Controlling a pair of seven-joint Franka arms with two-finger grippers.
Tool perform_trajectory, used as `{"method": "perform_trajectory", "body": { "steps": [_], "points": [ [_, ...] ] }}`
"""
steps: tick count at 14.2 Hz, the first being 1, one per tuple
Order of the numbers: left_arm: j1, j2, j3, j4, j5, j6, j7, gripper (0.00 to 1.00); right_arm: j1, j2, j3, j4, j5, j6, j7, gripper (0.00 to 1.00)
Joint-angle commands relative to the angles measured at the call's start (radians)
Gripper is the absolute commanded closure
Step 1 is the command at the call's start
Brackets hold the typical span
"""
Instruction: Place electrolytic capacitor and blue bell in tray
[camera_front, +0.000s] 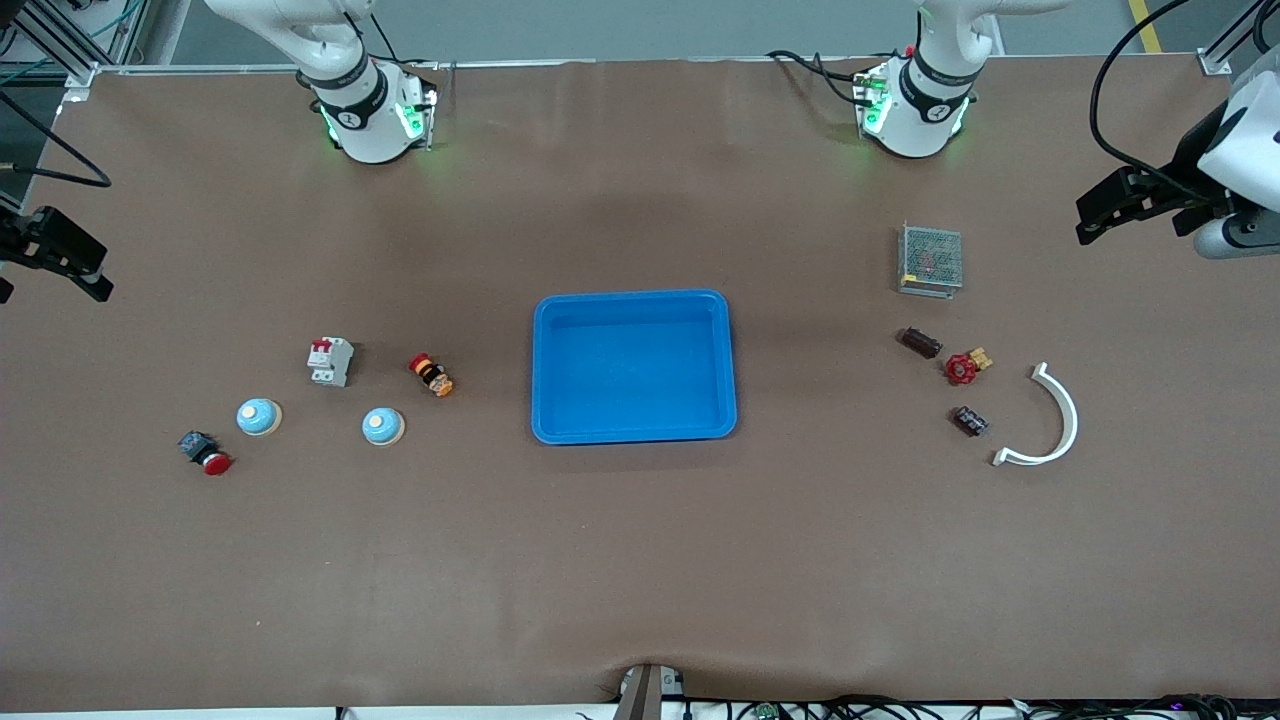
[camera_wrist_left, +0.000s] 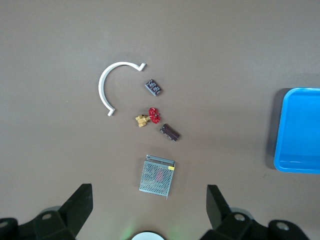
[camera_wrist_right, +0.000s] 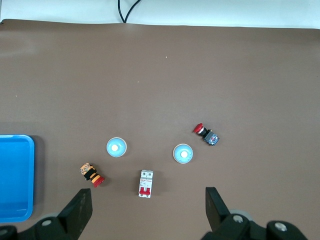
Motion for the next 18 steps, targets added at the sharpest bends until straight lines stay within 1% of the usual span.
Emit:
{"method": "perform_trajectory", "body": {
  "steps": [1, 5, 7, 13, 17, 18],
  "points": [
    [0.002, -0.004, 0.001, 0.011, 0.006, -0.013, 0.011, 0.00, -0.006, 0.010, 0.000, 0.025, 0.011, -0.014, 0.001, 0.00],
    [0.002, 0.002, 0.001, 0.011, 0.006, -0.013, 0.009, 0.00, -0.005, 0.008, -0.002, 0.027, 0.011, -0.014, 0.001, 0.00],
    [0.002, 0.004, 0.000, -0.013, 0.004, -0.013, 0.005, 0.00, -0.005, 0.008, -0.002, 0.025, 0.011, -0.015, -0.001, 0.00],
    [-0.001, 0.005, -0.006, -0.150, 0.003, 0.041, -0.096, 0.00, -0.006, 0.010, -0.002, 0.019, 0.011, -0.018, -0.005, 0.00],
    [0.002, -0.021, -0.009, -0.287, 0.001, 0.143, -0.145, 0.00, 0.009, 0.013, 0.000, 0.015, 0.013, -0.057, 0.007, 0.00],
    [0.000, -0.029, -0.009, -0.323, 0.001, 0.175, -0.165, 0.00, 0.020, 0.028, 0.001, 0.013, 0.013, -0.070, 0.009, 0.00]
  ]
}}
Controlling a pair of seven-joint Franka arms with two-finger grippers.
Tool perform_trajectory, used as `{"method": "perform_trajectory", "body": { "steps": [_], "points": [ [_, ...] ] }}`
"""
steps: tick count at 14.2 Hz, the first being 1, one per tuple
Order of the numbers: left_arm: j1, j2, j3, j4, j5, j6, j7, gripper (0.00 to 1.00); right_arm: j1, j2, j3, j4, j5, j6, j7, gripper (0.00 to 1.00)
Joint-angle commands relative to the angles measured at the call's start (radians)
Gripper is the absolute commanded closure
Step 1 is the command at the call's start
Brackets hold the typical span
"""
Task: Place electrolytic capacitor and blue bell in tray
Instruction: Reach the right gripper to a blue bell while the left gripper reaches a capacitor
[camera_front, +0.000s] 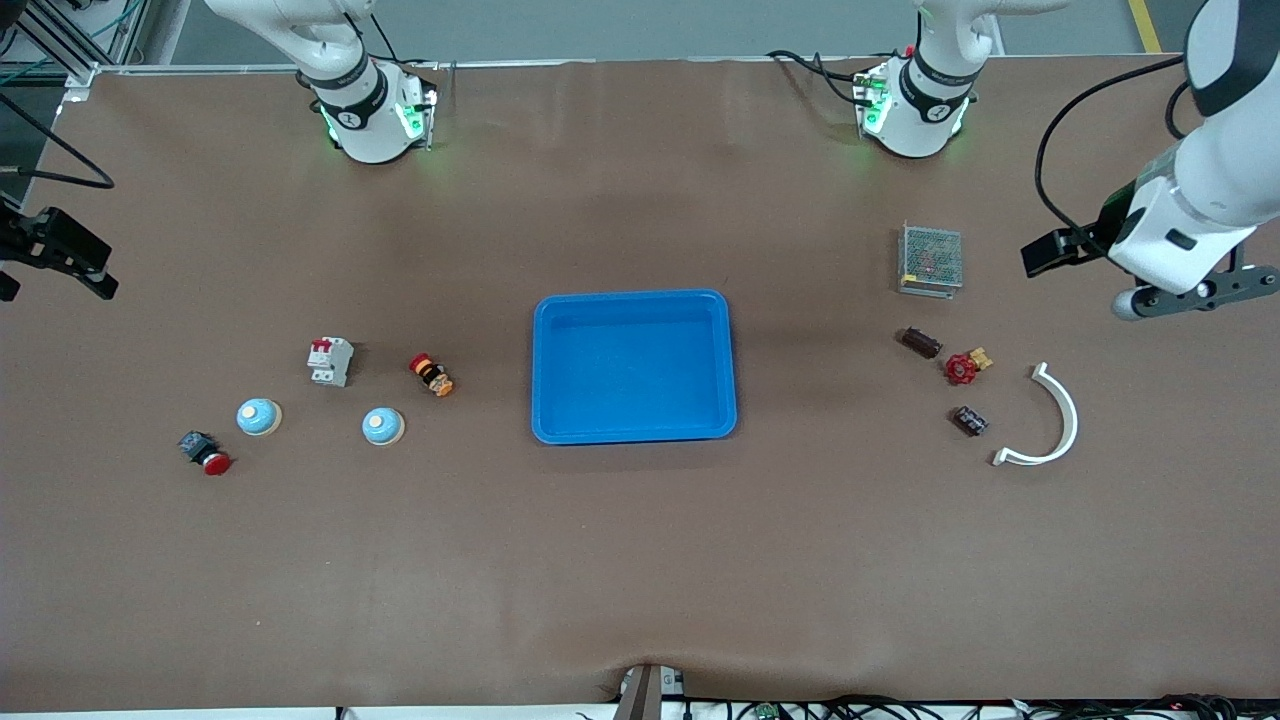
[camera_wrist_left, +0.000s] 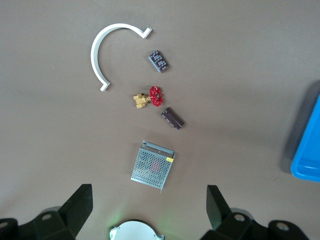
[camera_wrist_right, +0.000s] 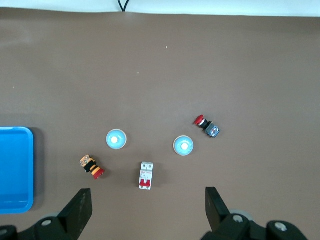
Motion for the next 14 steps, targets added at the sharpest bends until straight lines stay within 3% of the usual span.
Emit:
{"method": "perform_trajectory", "body": {
  "steps": [1, 8, 14],
  "points": [
    [0.002, -0.057, -0.009, -0.134, 0.001, 0.099, -0.056, 0.00, 0.028, 0.038, 0.002, 0.010, 0.012, -0.043, 0.010, 0.00],
    [0.003, -0.063, -0.009, -0.389, -0.012, 0.365, -0.178, 0.00, 0.087, 0.184, 0.000, -0.051, 0.089, -0.015, 0.029, 0.00],
    [0.005, -0.053, -0.006, -0.593, -0.012, 0.587, -0.291, 0.00, 0.110, 0.183, 0.002, -0.313, 0.089, 0.331, 0.044, 0.00]
  ]
}}
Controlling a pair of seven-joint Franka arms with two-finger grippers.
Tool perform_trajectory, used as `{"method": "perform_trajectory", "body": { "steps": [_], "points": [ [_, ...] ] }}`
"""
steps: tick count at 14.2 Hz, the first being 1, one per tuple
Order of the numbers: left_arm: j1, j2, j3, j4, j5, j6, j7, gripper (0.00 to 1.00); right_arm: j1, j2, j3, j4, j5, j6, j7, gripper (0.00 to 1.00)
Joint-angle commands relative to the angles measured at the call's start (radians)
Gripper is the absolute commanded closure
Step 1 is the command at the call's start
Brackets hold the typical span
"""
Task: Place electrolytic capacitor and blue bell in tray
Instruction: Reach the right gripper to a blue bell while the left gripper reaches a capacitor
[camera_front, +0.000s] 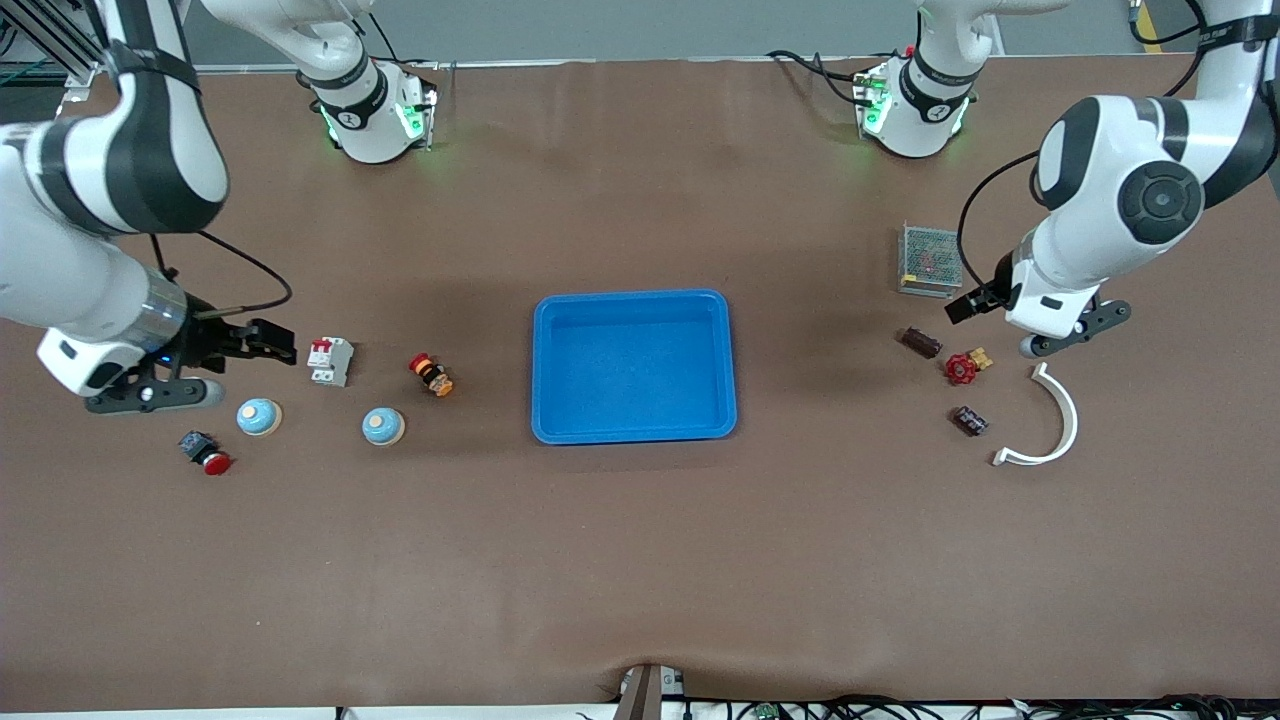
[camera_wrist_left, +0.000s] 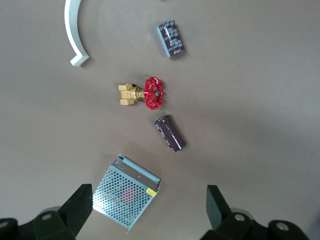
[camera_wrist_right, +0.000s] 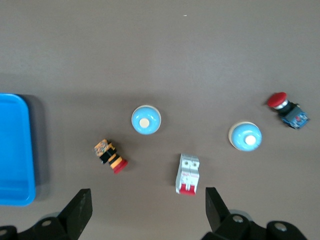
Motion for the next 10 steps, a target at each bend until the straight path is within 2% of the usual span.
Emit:
{"method": "perform_trajectory", "body": {
  "steps": [1, 5, 7, 9, 10],
  "points": [
    [0.007, -0.024, 0.002, -0.104, -0.012, 0.117, -0.039, 0.00, 0.016, -0.027, -0.003, -0.145, 0.015, 0.170, 0.015, 0.00],
    [0.041, 0.020, -0.003, -0.142, -0.014, 0.204, -0.103, 0.00, 0.046, -0.015, -0.003, -0.256, 0.015, 0.345, 0.015, 0.00],
    [0.041, 0.040, -0.003, -0.161, -0.014, 0.243, -0.169, 0.00, 0.053, 0.016, -0.003, -0.258, 0.015, 0.358, 0.015, 0.00],
    [0.041, 0.065, -0.003, -0.167, -0.014, 0.261, -0.215, 0.04, 0.066, 0.051, -0.003, -0.258, 0.015, 0.375, 0.014, 0.00],
    [0.041, 0.076, -0.003, -0.170, -0.014, 0.273, -0.240, 0.09, 0.076, 0.069, -0.004, -0.256, 0.015, 0.379, 0.014, 0.00]
  ]
}}
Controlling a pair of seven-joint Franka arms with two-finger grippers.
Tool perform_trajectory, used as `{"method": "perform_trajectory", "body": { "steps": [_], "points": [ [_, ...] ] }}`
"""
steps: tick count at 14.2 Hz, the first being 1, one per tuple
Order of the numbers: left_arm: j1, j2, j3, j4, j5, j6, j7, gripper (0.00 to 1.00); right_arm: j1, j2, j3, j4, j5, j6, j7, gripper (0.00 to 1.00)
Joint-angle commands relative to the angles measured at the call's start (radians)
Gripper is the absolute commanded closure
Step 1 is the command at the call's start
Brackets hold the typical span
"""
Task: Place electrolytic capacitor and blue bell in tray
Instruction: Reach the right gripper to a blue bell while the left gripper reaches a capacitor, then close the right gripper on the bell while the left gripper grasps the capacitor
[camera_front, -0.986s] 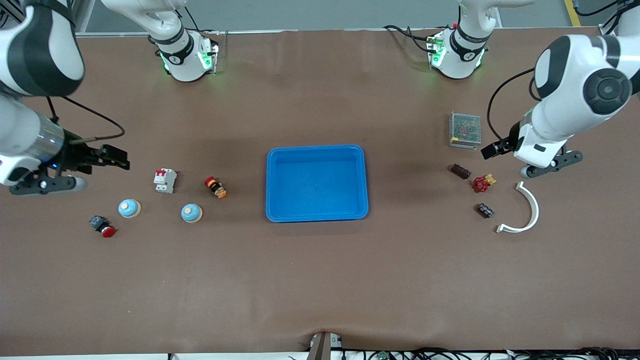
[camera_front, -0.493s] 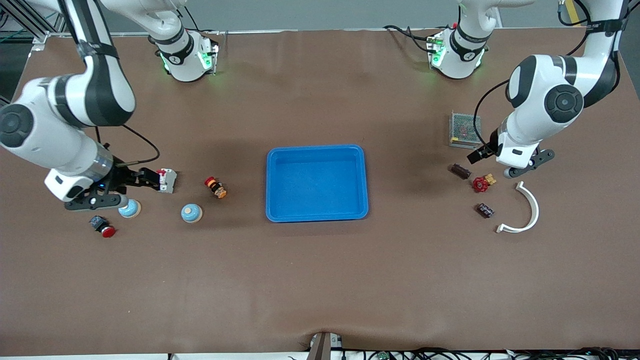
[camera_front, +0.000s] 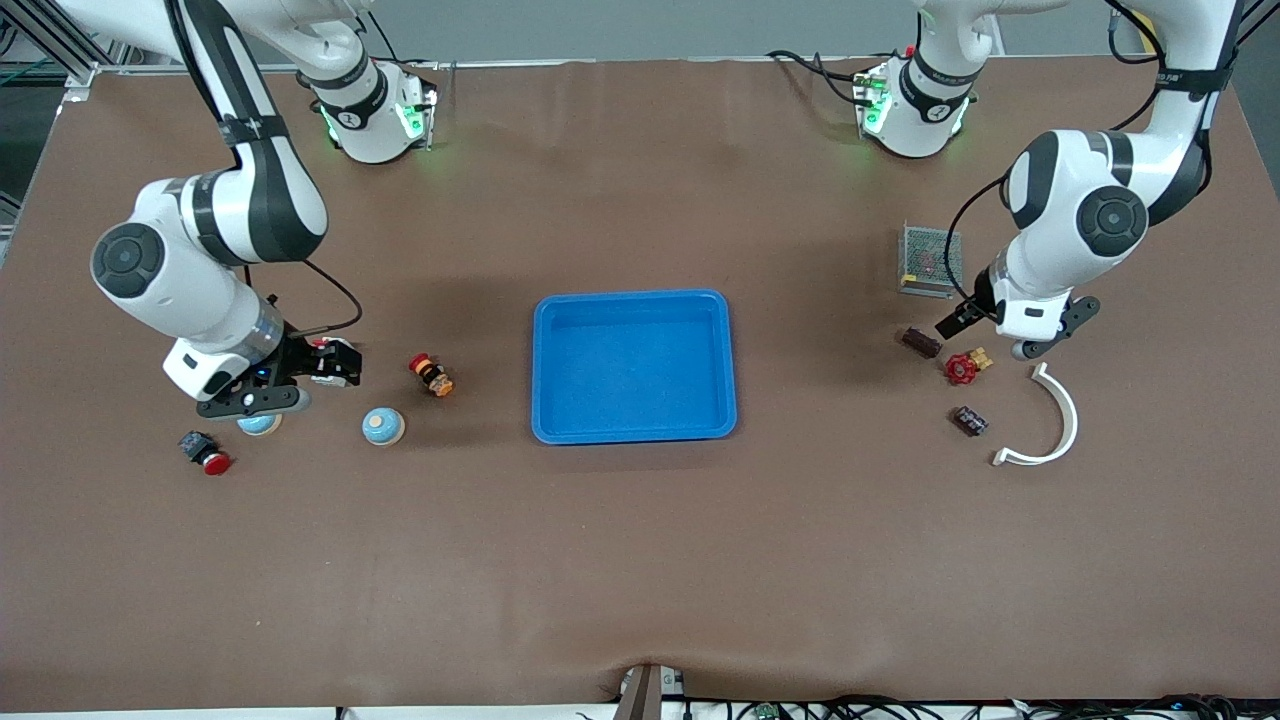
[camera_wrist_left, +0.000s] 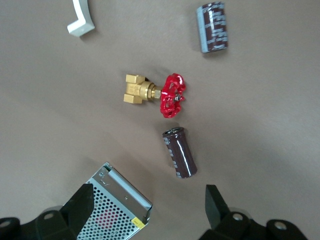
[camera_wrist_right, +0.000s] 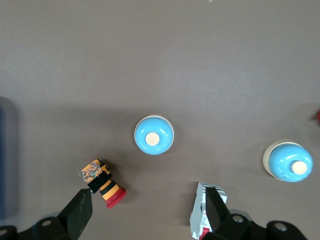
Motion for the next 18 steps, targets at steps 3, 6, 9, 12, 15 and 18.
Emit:
{"method": "perform_trajectory", "body": {
  "steps": [3, 6, 9, 12, 15, 18],
  "points": [
    [0.002, 0.068, -0.005, -0.012, -0.014, 0.092, -0.133, 0.15, 0.030, 0.080, -0.005, -0.003, 0.013, 0.054, 0.010, 0.00],
    [0.002, 0.135, -0.005, -0.013, -0.015, 0.180, -0.166, 0.22, 0.033, 0.117, -0.004, -0.003, 0.013, 0.079, 0.010, 0.00],
    [0.002, 0.166, -0.005, -0.010, -0.019, 0.204, -0.169, 0.32, 0.033, 0.154, -0.004, -0.003, 0.013, 0.117, 0.010, 0.00],
    [0.000, 0.183, -0.006, -0.010, -0.057, 0.230, -0.169, 0.38, 0.038, 0.184, -0.004, 0.001, 0.013, 0.159, 0.010, 0.00],
    [-0.001, 0.210, -0.005, -0.010, -0.058, 0.246, -0.169, 0.42, 0.038, 0.212, -0.004, 0.008, 0.013, 0.194, 0.010, 0.00],
    [-0.003, 0.235, -0.006, -0.004, -0.058, 0.252, -0.169, 0.57, 0.032, 0.253, -0.005, 0.036, 0.013, 0.205, 0.008, 0.00]
  ]
}}
